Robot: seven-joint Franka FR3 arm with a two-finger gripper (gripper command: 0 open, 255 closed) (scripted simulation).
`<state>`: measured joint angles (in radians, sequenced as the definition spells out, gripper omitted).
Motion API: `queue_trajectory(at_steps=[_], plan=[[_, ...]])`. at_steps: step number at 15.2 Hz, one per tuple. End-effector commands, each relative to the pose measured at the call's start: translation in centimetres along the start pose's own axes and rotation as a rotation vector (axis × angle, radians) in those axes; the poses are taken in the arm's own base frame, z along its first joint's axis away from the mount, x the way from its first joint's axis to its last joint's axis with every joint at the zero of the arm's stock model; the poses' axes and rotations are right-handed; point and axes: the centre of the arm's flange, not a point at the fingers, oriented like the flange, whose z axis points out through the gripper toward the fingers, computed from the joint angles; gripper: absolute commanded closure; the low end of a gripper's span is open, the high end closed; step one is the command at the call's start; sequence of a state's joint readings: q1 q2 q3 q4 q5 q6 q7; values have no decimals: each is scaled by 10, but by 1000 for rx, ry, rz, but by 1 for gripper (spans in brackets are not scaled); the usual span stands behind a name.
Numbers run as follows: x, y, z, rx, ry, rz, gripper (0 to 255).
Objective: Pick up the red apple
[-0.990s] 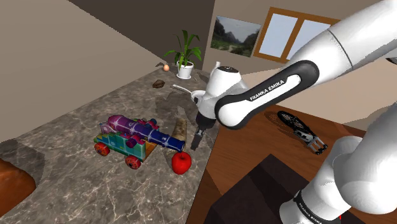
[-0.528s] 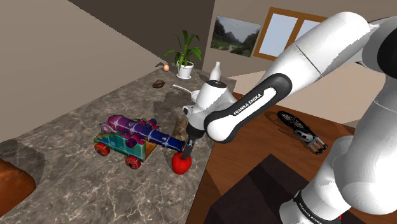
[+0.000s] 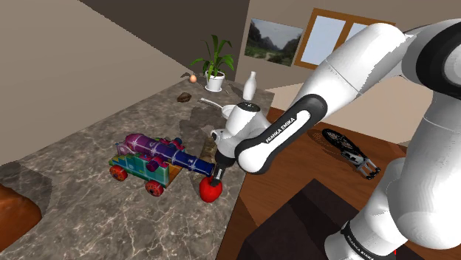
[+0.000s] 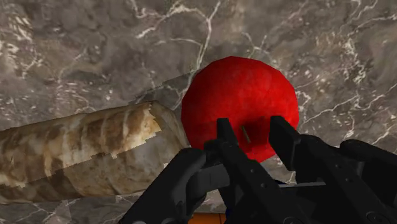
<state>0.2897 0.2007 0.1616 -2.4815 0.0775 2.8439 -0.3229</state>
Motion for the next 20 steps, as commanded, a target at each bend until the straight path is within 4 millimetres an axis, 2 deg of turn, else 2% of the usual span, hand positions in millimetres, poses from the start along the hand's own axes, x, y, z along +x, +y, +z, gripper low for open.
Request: queue_trajectory(at_steps=[1, 8, 20], plan=[[0, 0, 0, 0, 0, 0, 255], [0, 0, 1, 0, 0, 0, 255], [11, -1, -62, 0, 0, 0, 255]])
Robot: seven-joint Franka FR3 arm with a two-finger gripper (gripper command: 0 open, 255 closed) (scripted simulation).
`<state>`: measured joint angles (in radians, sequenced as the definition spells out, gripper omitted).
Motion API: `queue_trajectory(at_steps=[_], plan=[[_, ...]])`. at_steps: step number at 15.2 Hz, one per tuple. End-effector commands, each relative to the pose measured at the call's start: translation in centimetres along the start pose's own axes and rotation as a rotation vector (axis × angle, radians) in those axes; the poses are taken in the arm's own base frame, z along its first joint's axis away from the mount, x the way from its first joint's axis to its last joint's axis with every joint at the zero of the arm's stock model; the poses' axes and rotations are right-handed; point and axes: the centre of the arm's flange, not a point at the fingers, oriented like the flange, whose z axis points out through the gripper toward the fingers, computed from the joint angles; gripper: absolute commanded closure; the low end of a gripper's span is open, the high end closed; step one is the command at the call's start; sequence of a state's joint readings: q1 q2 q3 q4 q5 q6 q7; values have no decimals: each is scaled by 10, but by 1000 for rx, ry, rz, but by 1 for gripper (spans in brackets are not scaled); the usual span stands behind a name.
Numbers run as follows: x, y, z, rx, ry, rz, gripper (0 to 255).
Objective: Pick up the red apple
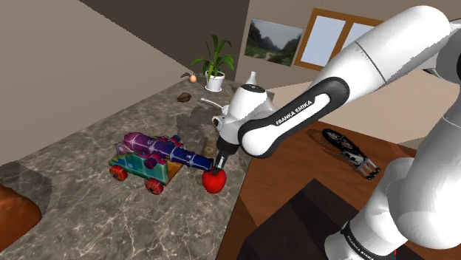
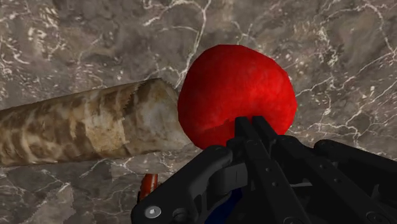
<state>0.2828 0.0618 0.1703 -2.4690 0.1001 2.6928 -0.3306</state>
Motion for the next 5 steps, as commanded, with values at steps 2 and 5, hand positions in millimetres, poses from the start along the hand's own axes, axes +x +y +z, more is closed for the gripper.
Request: queue_trajectory(at_steps=[2, 5], plan=[[2, 0, -17, 0, 1, 0, 255], [3, -1, -23, 0, 1, 0, 255]])
